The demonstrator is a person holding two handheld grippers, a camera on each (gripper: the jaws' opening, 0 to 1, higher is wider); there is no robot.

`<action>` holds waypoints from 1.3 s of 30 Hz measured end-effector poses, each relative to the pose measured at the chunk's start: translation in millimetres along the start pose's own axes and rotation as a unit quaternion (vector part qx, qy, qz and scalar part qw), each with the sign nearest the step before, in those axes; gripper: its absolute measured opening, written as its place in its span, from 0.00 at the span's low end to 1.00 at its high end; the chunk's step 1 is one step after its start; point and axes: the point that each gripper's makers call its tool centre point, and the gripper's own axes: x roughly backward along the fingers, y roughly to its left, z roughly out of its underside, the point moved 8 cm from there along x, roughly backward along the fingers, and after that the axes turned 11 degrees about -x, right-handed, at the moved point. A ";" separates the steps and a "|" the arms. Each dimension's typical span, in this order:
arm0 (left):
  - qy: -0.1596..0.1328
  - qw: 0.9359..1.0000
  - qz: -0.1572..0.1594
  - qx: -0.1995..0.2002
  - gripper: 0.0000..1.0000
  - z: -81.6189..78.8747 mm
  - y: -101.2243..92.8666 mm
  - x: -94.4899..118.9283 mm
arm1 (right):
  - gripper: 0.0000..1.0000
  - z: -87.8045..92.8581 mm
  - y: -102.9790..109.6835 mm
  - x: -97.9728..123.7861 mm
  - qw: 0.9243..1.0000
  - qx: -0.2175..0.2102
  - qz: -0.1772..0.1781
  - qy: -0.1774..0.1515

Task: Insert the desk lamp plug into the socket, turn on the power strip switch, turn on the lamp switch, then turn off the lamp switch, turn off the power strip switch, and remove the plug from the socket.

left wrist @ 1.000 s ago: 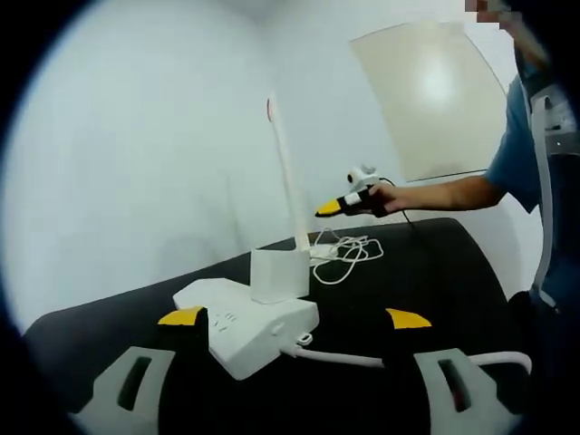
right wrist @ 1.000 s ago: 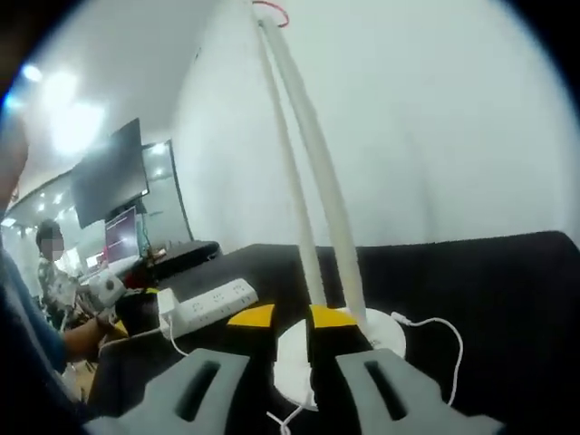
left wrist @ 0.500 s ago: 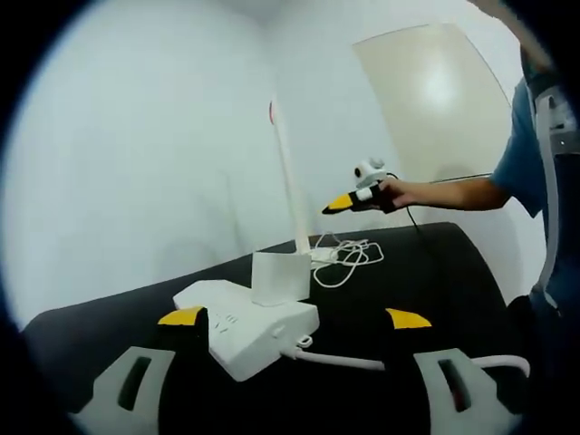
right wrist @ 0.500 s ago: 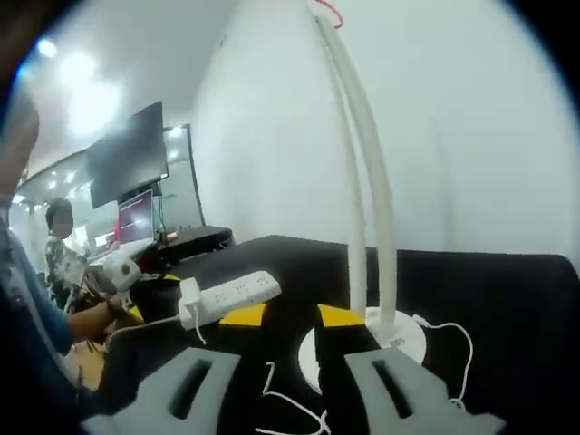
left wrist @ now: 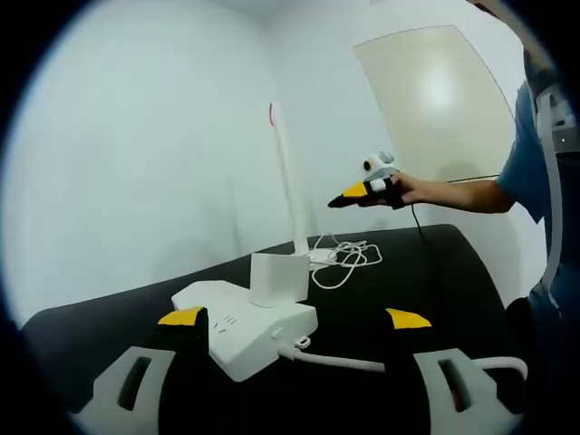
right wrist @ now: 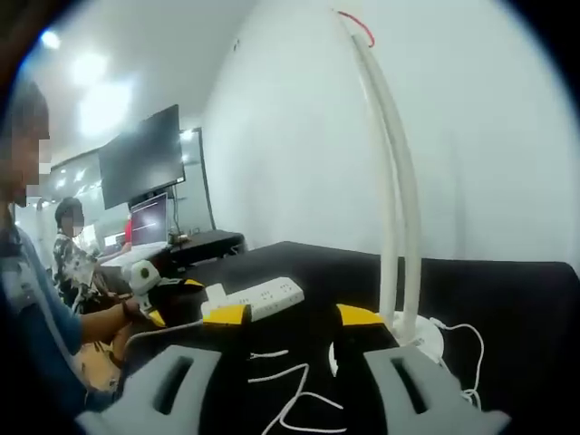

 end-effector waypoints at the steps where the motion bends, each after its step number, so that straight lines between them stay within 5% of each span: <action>1: 0.000 1.000 0.000 0.000 0.75 -0.2 -0.3 0.1 | 0.42 0.9 4.4 0.9 1.000 0.004 -0.003 0.000; 9: 0.003 1.000 0.001 0.000 0.75 0.3 -0.8 0.0 | 0.60 10.6 32.7 4.1 0.998 0.060 -0.011 0.018; 19: 0.003 1.000 0.000 -0.002 0.75 -0.1 -0.6 0.6 | 0.70 24.2 46.5 5.7 0.999 0.033 -0.027 0.009; 23: 0.005 1.000 0.001 -0.003 0.75 0.7 0.4 0.6 | 0.63 26.0 48.1 7.2 0.998 0.048 -0.028 -0.010; 28: 0.005 1.000 0.001 -0.003 0.75 0.4 0.1 0.9 | 0.52 27.7 49.2 11.1 0.990 0.127 -0.052 -0.021; 39: 0.005 1.000 0.000 -0.002 0.75 -0.1 -1.6 1.4 | 0.39 31.4 56.1 14.5 0.986 0.137 -0.072 -0.054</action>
